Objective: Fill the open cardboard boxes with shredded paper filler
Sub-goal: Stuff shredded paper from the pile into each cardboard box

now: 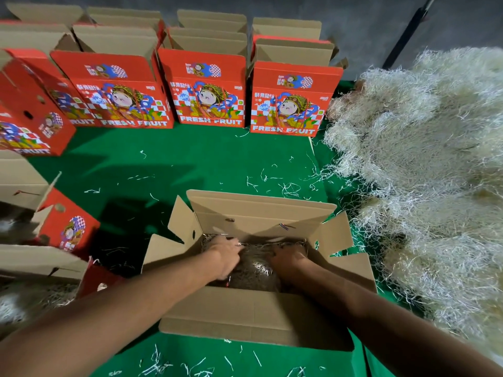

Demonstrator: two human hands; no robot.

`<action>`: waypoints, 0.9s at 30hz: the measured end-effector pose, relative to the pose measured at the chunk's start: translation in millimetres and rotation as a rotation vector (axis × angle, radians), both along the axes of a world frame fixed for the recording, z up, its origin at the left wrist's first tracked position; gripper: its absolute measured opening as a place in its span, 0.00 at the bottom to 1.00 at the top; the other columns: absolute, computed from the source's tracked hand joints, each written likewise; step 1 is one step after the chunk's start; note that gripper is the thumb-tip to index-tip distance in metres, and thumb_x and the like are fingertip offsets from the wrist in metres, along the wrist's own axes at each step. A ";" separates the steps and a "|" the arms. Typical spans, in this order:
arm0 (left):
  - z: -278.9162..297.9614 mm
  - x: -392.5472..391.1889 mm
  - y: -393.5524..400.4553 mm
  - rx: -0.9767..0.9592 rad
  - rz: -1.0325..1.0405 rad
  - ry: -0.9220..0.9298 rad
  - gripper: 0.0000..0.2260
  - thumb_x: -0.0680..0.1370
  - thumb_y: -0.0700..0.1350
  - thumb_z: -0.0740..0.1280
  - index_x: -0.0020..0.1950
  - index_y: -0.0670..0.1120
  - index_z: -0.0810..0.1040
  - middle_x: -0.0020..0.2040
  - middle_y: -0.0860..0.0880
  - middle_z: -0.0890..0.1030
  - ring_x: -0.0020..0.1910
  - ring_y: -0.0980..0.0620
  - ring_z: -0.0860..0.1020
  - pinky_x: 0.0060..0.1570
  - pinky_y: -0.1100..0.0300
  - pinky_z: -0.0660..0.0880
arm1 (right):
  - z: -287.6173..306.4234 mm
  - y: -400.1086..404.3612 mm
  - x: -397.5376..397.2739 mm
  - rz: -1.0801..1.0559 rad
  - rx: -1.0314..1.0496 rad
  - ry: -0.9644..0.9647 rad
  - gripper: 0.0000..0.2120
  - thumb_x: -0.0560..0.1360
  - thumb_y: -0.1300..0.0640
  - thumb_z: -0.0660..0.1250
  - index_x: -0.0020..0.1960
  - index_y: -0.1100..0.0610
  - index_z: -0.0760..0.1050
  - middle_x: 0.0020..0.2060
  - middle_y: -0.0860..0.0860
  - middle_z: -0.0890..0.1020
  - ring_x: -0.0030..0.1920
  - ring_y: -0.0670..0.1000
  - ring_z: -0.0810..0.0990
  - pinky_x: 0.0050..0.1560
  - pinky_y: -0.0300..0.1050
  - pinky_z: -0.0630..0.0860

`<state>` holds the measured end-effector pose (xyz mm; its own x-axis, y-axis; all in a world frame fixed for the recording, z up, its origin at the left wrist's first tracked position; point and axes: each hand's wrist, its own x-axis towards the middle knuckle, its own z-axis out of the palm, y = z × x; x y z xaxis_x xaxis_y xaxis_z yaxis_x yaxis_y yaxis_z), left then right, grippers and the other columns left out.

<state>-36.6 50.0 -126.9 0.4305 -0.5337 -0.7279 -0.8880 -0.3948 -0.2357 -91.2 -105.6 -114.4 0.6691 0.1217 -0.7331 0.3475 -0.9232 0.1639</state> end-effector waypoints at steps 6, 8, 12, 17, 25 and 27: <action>13.5 -7.6 -9.2 -0.189 0.112 -0.041 0.16 0.77 0.46 0.69 0.64 0.43 0.78 0.67 0.44 0.74 0.67 0.43 0.70 0.58 0.48 0.71 | 16.2 -2.3 0.4 0.005 0.180 -0.218 0.13 0.79 0.58 0.64 0.62 0.57 0.78 0.59 0.56 0.81 0.61 0.59 0.80 0.54 0.51 0.76; 13.1 -9.2 -7.1 -0.308 0.169 0.023 0.11 0.75 0.42 0.69 0.56 0.41 0.82 0.56 0.42 0.81 0.55 0.42 0.78 0.48 0.53 0.74 | 13.3 -2.1 4.6 0.015 0.268 -0.283 0.12 0.80 0.58 0.62 0.62 0.57 0.77 0.59 0.57 0.79 0.61 0.59 0.79 0.56 0.51 0.74; -10.8 -11.5 6.0 -0.061 0.463 0.268 0.06 0.78 0.35 0.64 0.42 0.36 0.77 0.34 0.45 0.72 0.36 0.48 0.73 0.45 0.51 0.76 | -12.6 5.3 -1.9 -0.124 0.272 0.155 0.15 0.80 0.58 0.65 0.64 0.64 0.77 0.62 0.62 0.79 0.61 0.60 0.78 0.58 0.49 0.73; -27.8 -6.3 10.9 0.114 0.435 0.301 0.15 0.78 0.37 0.65 0.64 0.35 0.78 0.59 0.38 0.81 0.61 0.42 0.79 0.60 0.52 0.76 | -31.3 8.1 -5.5 -0.307 0.268 0.334 0.17 0.84 0.59 0.59 0.69 0.67 0.72 0.67 0.63 0.75 0.67 0.61 0.74 0.62 0.49 0.69; -12.6 7.0 9.2 0.051 0.536 0.148 0.15 0.78 0.38 0.64 0.64 0.38 0.76 0.61 0.41 0.78 0.55 0.43 0.78 0.52 0.53 0.76 | -23.2 -5.3 13.1 -0.383 0.152 -0.094 0.16 0.82 0.58 0.62 0.68 0.60 0.74 0.67 0.59 0.77 0.66 0.59 0.76 0.67 0.55 0.73; -14.8 1.6 9.1 0.134 0.500 0.153 0.16 0.80 0.37 0.62 0.68 0.36 0.73 0.67 0.40 0.76 0.63 0.42 0.76 0.62 0.52 0.74 | -20.9 -5.9 11.4 -0.383 0.105 -0.045 0.22 0.80 0.56 0.65 0.72 0.61 0.70 0.71 0.60 0.73 0.70 0.61 0.72 0.69 0.58 0.71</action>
<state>-35.0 59.1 -141.7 0.4919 -0.1885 -0.8500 -0.6273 -0.7538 -0.1958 -79.8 -111.5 -135.3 0.7119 -0.0698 -0.6988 -0.0303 -0.9972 0.0688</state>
